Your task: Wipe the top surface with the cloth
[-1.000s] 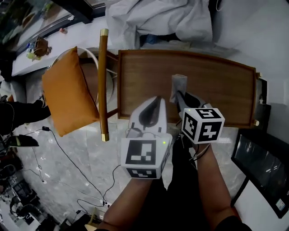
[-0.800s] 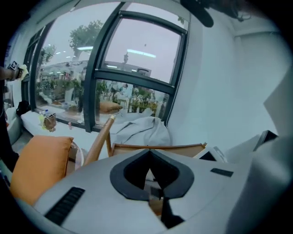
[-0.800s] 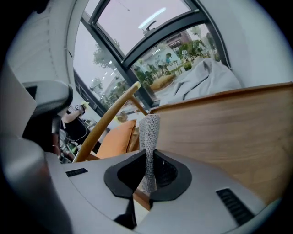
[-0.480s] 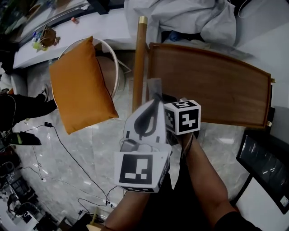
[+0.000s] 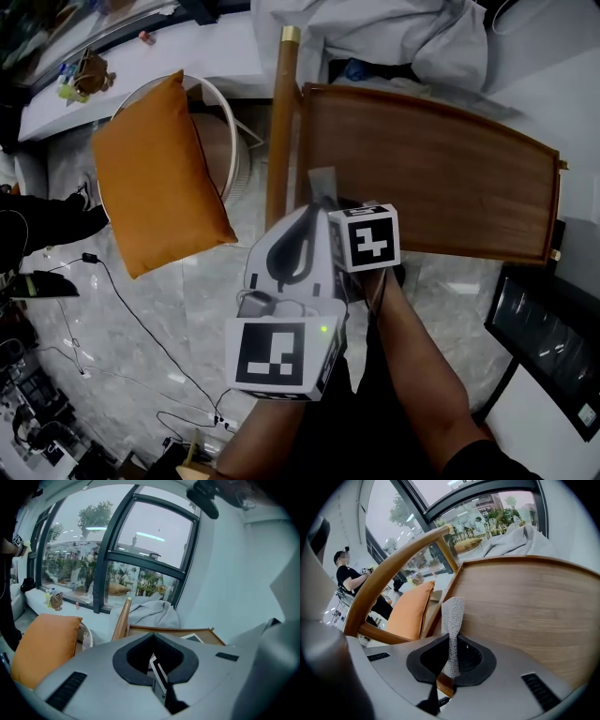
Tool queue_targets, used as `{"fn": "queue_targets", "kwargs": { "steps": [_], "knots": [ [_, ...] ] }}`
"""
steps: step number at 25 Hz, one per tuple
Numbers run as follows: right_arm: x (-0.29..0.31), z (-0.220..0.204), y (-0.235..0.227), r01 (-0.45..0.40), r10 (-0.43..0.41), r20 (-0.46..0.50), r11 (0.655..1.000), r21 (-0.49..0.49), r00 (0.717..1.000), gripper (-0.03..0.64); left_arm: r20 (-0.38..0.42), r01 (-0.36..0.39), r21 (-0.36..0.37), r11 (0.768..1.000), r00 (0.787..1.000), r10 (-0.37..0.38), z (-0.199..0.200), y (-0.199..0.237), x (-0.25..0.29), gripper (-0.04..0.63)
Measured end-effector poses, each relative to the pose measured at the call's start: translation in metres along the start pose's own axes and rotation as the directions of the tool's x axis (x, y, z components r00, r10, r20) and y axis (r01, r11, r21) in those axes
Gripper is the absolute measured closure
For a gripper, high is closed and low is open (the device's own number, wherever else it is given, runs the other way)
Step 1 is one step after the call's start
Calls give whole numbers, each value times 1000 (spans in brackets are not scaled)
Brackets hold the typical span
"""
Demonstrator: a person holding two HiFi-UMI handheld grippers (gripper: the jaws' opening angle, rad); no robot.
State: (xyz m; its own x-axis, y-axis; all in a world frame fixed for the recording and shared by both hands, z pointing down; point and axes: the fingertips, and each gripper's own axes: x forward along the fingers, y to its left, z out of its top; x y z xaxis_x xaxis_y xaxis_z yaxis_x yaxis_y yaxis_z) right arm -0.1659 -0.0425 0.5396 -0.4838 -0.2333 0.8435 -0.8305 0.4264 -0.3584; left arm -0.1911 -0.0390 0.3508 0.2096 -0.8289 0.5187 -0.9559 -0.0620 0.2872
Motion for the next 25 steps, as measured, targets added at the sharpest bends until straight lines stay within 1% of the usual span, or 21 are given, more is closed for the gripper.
{"fn": "queue_targets", "kwargs": {
  "steps": [4, 7, 13, 17, 25],
  "knots": [
    [-14, -5, -24, 44, -44, -17, 999, -9, 999, 580, -12, 35, 8, 999, 999, -35, -8, -21, 8, 584],
    [-29, -9, -54, 81, -81, -6, 997, -3, 997, 580, -24, 58, 22, 998, 998, -58, -15, -40, 16, 584],
    [-73, -24, -138, 176, -177, 8, 982, 64, 984, 580, -52, 93, 62, 994, 995, -90, -32, -84, 40, 584],
    [-107, -37, -196, 235, -238, 18, 966, 108, 971, 580, -81, 127, 70, 989, 989, -122, -44, -121, 58, 584],
    [-165, -65, -287, 305, -316, 33, 934, 187, 948, 580, -140, 202, 104, 974, 972, -187, -72, -203, 91, 584]
  ]
}}
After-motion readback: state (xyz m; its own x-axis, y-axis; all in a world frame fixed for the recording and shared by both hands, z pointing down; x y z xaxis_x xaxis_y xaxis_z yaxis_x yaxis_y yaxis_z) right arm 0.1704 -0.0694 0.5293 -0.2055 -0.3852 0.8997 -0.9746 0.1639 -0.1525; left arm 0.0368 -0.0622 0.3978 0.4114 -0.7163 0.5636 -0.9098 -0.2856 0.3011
